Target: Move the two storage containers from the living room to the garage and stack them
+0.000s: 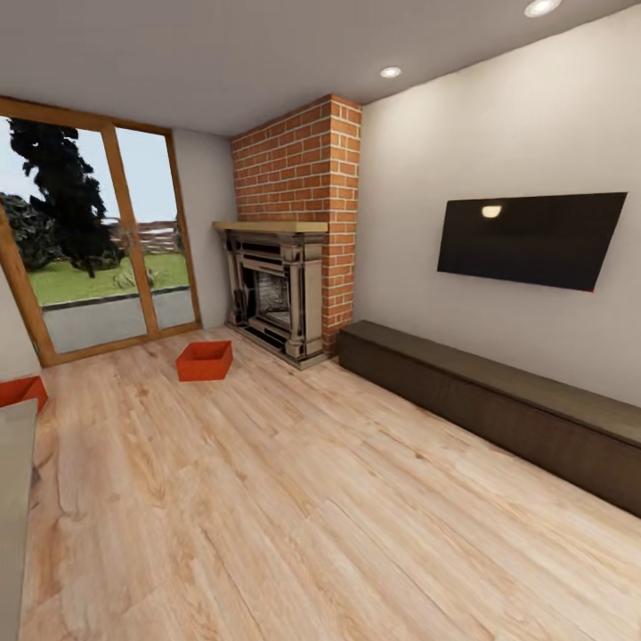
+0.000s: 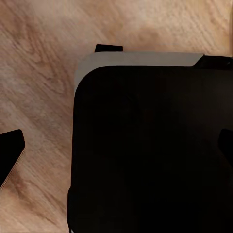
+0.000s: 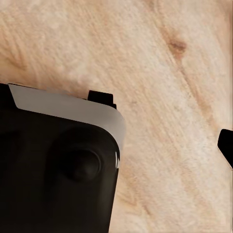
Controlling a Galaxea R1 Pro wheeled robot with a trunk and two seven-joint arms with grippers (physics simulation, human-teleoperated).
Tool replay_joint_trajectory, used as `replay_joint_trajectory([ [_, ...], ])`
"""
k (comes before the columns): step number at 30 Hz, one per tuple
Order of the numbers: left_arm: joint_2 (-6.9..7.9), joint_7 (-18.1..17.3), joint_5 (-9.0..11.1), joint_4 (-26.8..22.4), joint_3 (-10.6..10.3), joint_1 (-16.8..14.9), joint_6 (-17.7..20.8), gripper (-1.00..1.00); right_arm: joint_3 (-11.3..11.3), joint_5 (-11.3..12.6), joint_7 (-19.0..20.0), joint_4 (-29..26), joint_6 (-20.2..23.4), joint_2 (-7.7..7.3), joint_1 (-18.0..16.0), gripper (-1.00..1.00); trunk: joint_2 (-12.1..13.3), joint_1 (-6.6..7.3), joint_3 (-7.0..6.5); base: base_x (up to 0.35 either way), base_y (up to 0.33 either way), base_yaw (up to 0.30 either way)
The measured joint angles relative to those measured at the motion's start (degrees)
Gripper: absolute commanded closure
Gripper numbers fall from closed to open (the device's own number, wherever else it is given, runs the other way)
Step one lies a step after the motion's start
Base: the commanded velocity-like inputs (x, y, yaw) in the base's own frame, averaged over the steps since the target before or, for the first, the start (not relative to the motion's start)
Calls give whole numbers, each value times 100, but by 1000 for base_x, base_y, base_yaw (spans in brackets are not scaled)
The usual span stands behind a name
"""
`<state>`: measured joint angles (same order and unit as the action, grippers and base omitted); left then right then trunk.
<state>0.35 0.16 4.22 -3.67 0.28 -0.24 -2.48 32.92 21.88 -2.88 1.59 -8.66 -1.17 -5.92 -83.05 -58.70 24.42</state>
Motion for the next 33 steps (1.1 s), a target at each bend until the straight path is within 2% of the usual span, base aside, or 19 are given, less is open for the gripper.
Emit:
replay_joint_trajectory([
  [13,0,0,0,3,0,1,-1,-100,0,0,0,0,7,28,0,-100,0,0,0,321,0,18],
  [33,1,0,0,3,0,0,-1,-100,0,0,0,1,0,9,-1,-100,0,0,0,321,0,258],
])
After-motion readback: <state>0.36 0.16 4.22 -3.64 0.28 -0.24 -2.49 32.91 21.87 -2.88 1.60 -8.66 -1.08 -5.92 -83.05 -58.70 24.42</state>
